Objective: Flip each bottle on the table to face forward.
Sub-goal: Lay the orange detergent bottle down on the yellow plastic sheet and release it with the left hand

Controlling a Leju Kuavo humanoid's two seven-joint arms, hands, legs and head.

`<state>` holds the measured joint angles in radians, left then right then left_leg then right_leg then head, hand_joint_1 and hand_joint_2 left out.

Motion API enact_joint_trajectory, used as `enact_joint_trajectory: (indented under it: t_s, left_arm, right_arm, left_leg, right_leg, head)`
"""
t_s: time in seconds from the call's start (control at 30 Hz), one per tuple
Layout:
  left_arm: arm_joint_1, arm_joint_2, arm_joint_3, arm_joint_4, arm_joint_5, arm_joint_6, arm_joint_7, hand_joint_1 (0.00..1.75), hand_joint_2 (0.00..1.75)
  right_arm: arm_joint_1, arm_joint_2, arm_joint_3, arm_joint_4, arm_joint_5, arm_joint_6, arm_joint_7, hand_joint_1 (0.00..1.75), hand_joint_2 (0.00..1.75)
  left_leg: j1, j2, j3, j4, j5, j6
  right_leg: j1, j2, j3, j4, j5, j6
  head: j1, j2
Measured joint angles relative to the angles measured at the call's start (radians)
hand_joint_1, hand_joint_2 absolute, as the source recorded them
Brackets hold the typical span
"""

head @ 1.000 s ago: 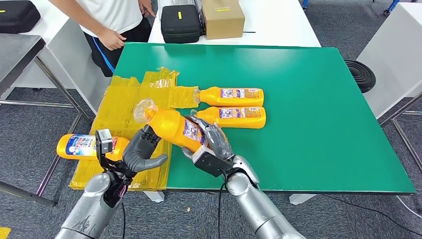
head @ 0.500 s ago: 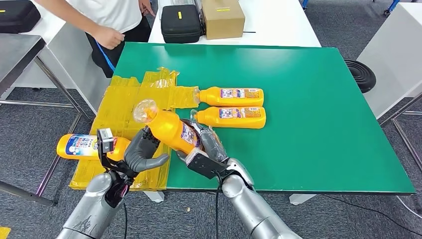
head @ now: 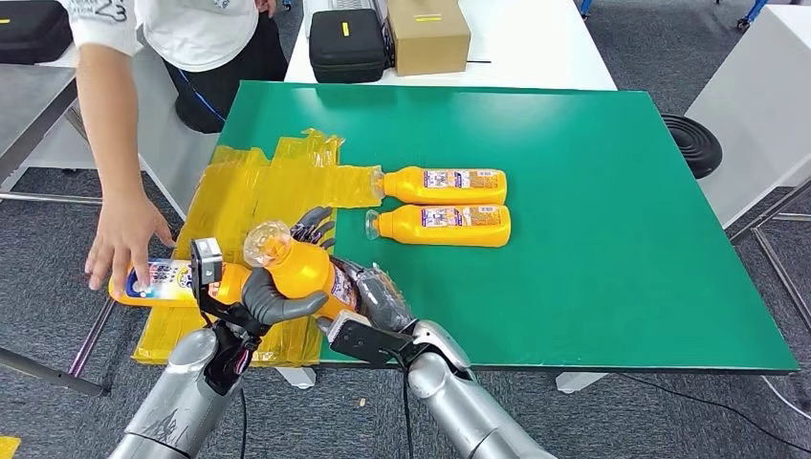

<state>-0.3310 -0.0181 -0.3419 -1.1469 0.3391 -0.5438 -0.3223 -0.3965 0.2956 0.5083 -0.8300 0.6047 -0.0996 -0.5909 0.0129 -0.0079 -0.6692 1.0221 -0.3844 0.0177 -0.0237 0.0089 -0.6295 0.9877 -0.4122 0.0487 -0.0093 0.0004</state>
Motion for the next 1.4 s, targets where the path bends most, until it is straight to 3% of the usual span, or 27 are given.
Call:
enact_joint_trajectory:
  t_s: [0.33,0.47,0.5,0.63,0.97,1.4]
  left_arm:
    - [0.0,0.0,-0.007,0.018,0.019,0.013,0.008,0.0,1.75]
    - [0.0,0.0,-0.01,0.022,0.011,0.007,-0.01,0.33,1.75]
    - [0.0,0.001,-0.012,0.022,0.007,0.004,-0.017,0.33,1.75]
    - [-0.001,0.001,-0.017,0.022,-0.006,-0.001,-0.035,1.71,1.75]
    - [-0.001,0.003,-0.019,0.022,-0.032,-0.022,-0.089,1.75,1.75]
    - [0.009,0.01,0.008,0.022,0.011,-0.142,-0.142,1.75,1.75]
  right_arm:
    - [0.0,0.0,0.003,0.012,-0.005,0.001,0.001,1.75,1.75]
    - [0.001,0.0,0.003,0.013,-0.012,-0.003,0.001,1.75,1.75]
    - [0.001,0.0,0.003,0.013,-0.014,-0.005,0.001,1.75,1.75]
    - [0.001,0.0,0.002,0.013,-0.018,-0.01,0.0,1.75,1.75]
    - [0.003,-0.001,0.002,0.013,-0.016,-0.009,-0.004,1.75,1.75]
    - [0.0,0.01,0.006,0.015,-0.015,0.002,-0.024,1.75,1.75]
  left_leg:
    - [0.0,0.0,0.0,0.0,0.0,0.0]
    - [0.0,0.0,0.0,0.0,0.0,0.0]
    - [0.0,0.0,0.0,0.0,0.0,0.0]
    - [0.0,0.0,0.0,0.0,0.0,0.0]
    - [0.0,0.0,0.0,0.0,0.0,0.0]
    - [0.0,0.0,0.0,0.0,0.0,0.0]
  right_leg:
    - [0.0,0.0,0.0,0.0,0.0,0.0]
    - [0.0,0.0,0.0,0.0,0.0,0.0]
    - [0.0,0.0,0.0,0.0,0.0,0.0]
    - [0.0,0.0,0.0,0.0,0.0,0.0]
    - [0.0,0.0,0.0,0.0,0.0,0.0]
    - [0.0,0.0,0.0,0.0,0.0,0.0]
  head:
    - [0.0,0.0]
    - [0.0,0.0]
    - [0.0,0.0]
    - [0.0,0.0]
    - [0.0,0.0]
    - [0.0,0.0]
